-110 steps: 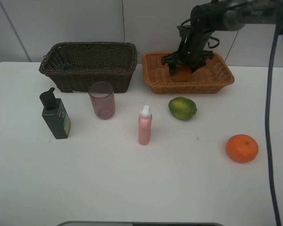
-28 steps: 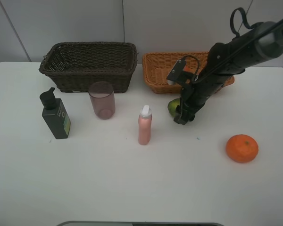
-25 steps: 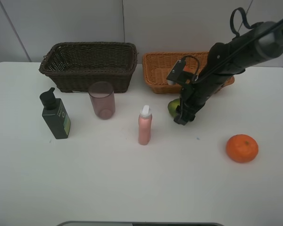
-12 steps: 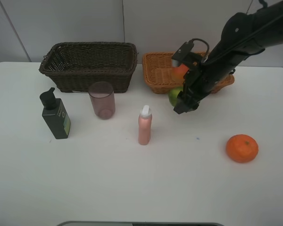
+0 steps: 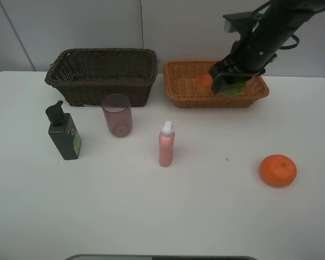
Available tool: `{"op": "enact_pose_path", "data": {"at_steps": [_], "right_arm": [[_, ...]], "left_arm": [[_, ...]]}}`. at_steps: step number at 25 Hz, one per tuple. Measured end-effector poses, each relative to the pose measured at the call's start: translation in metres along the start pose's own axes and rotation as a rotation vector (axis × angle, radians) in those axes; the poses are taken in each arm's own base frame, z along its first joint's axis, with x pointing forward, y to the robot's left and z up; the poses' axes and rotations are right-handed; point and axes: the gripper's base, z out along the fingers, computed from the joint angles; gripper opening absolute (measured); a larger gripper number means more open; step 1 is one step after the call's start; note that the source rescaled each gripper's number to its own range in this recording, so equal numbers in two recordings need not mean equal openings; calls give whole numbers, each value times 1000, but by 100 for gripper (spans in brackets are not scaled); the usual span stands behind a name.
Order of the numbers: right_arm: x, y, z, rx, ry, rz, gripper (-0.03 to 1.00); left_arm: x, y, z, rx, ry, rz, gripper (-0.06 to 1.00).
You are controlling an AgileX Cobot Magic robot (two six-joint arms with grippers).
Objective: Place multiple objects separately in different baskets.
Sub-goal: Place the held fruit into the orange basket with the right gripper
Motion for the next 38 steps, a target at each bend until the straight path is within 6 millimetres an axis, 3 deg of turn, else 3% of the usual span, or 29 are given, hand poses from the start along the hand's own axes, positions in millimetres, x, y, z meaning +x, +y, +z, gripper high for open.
{"op": "enact_pose_path", "data": {"at_steps": [5, 12, 20, 27, 30, 32, 33, 35, 38], "right_arm": [[-18, -38, -11, 101, -66, 198, 1], [-40, -75, 27, 176, -58, 381, 1], [-52, -88, 72, 221, -63, 474, 1], [-55, -90, 83, 218, -97, 473, 2], [-55, -90, 84, 217, -99, 473, 13], [-56, -90, 84, 217, -102, 473, 26], [-56, -90, 84, 217, -103, 475, 40], [-55, -90, 84, 218, -96, 476, 56], [-54, -87, 82, 219, -75, 475, 70]], "left_arm": [[0, 0, 0, 0, 0, 0, 100], [0, 0, 0, 0, 0, 0, 100], [0, 0, 0, 0, 0, 0, 100], [0, 0, 0, 0, 0, 0, 100], [0, 0, 0, 0, 0, 0, 100], [0, 0, 0, 0, 0, 0, 100], [0, 0, 0, 0, 0, 0, 100], [0, 0, 0, 0, 0, 0, 100], [0, 0, 0, 0, 0, 0, 100]]}}
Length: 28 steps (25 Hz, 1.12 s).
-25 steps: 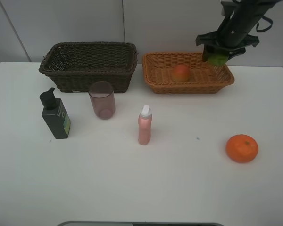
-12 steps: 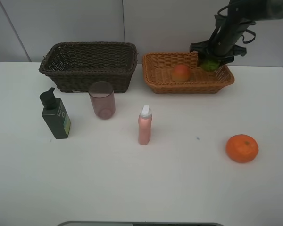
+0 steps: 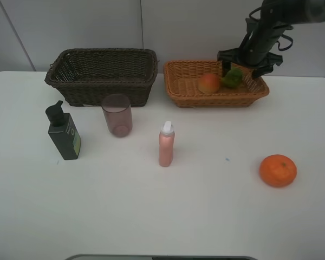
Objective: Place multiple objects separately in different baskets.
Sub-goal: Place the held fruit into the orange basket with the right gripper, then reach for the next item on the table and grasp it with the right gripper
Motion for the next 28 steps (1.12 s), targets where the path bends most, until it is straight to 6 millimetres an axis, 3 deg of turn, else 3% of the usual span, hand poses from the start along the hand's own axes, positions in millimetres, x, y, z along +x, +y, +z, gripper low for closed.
{"op": "enact_pose_path", "data": {"at_steps": [2, 7, 10, 18, 28], "right_arm": [[0, 1, -9, 3, 6, -5, 72], [-1, -2, -53, 23, 23, -42, 72], [11, -6, -75, 39, 42, -68, 72], [70, -25, -120, 56, 108, -85, 73], [148, -51, -151, 76, 106, -66, 75]], "left_arm": [[0, 0, 0, 0, 0, 0, 100], [0, 0, 0, 0, 0, 0, 100], [0, 0, 0, 0, 0, 0, 100], [0, 0, 0, 0, 0, 0, 100], [0, 0, 0, 0, 0, 0, 100]]}}
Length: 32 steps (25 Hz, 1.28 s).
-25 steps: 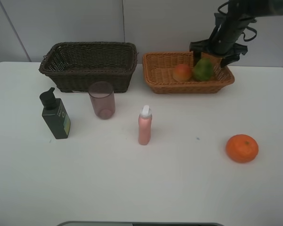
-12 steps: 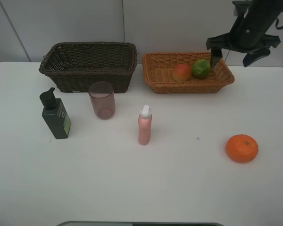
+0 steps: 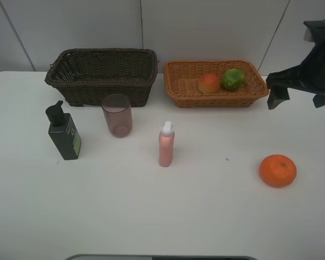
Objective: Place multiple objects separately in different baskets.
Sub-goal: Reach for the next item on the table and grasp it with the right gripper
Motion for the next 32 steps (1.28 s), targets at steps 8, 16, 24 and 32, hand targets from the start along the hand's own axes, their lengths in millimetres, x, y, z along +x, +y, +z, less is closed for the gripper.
{"op": "enact_pose_path", "data": {"at_steps": [8, 16, 24, 32], "right_arm": [[34, 0, 7, 20, 35, -25, 75], [46, 3, 21, 2, 20, -25, 75], [50, 12, 57, -6, 94, -16, 76], [64, 17, 88, -3, 168, 5, 76]], "left_arm": [[0, 0, 0, 0, 0, 0, 100], [0, 0, 0, 0, 0, 0, 100], [0, 0, 0, 0, 0, 0, 100], [0, 0, 0, 0, 0, 0, 100]]}}
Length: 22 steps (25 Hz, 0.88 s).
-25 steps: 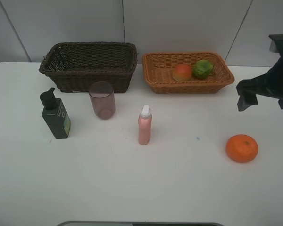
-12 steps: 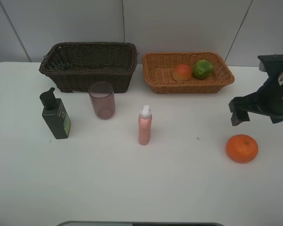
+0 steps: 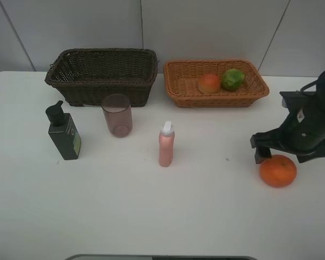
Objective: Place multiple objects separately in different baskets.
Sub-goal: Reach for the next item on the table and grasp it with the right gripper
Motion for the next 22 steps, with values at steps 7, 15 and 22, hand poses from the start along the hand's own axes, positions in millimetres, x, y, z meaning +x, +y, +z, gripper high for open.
{"op": "enact_pose_path", "data": {"at_steps": [7, 15, 22], "right_arm": [[8, 2, 20, 6, 56, -6, 76], [6, 5, 26, -15, 33, 18, 76], [6, 5, 26, -20, 24, 20, 35]], "left_arm": [[0, 0, 0, 0, 0, 0, 100], [0, 0, 0, 0, 0, 0, 100], [0, 0, 0, 0, 0, 0, 100]]}}
